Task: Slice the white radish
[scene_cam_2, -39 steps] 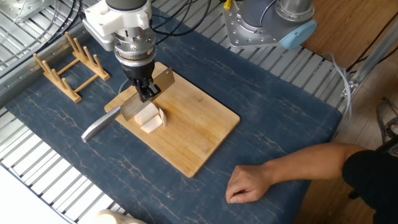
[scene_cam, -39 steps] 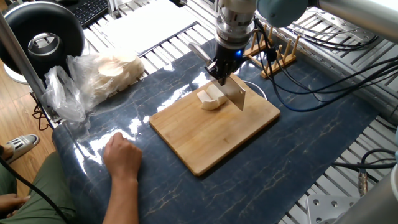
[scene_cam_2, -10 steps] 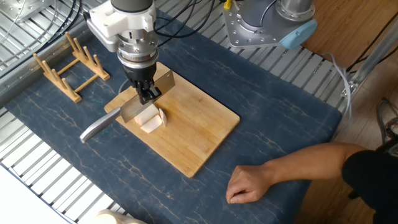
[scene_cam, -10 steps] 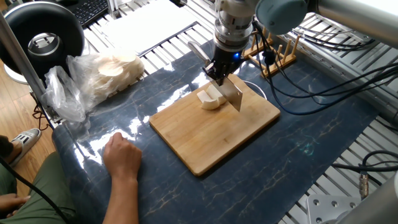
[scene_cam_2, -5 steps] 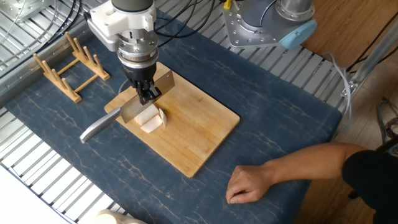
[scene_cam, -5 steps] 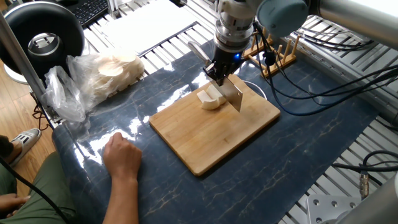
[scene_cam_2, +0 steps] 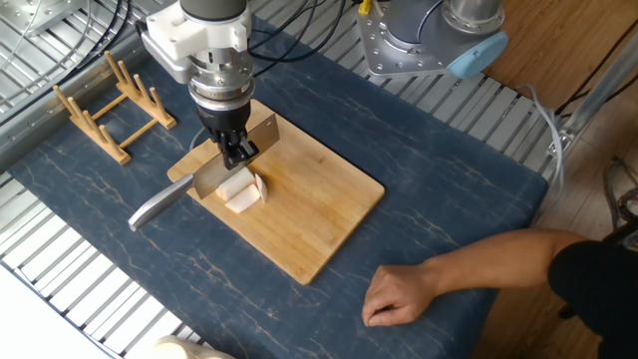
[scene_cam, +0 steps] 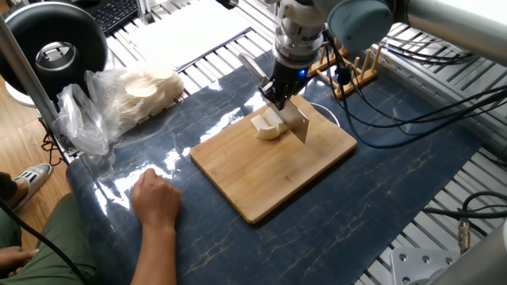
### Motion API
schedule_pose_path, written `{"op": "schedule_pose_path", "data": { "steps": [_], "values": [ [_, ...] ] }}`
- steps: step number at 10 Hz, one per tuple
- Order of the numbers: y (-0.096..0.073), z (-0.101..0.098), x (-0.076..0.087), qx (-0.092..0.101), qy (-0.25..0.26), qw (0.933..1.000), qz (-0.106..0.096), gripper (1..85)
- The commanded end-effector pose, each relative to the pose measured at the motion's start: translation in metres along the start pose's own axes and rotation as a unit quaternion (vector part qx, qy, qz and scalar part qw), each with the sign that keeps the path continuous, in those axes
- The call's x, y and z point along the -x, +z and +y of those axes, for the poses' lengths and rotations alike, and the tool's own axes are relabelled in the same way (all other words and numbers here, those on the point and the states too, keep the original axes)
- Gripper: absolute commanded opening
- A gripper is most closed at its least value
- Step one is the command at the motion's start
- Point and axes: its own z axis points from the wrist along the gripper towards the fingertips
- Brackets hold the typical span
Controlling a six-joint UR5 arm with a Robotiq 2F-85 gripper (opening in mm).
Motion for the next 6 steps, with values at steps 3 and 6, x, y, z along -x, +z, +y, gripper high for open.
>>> {"op": "schedule_pose_path", "data": {
  "steps": [3, 6],
  "values": [
    [0.003, -0.0066, -0.0034, -0.021, -0.021, 0.9996, -0.001, 1.0],
    [0.0035, -0.0083, -0.0051, -0.034, -0.025, 0.9991, 0.002, 1.0]
  ]
}}
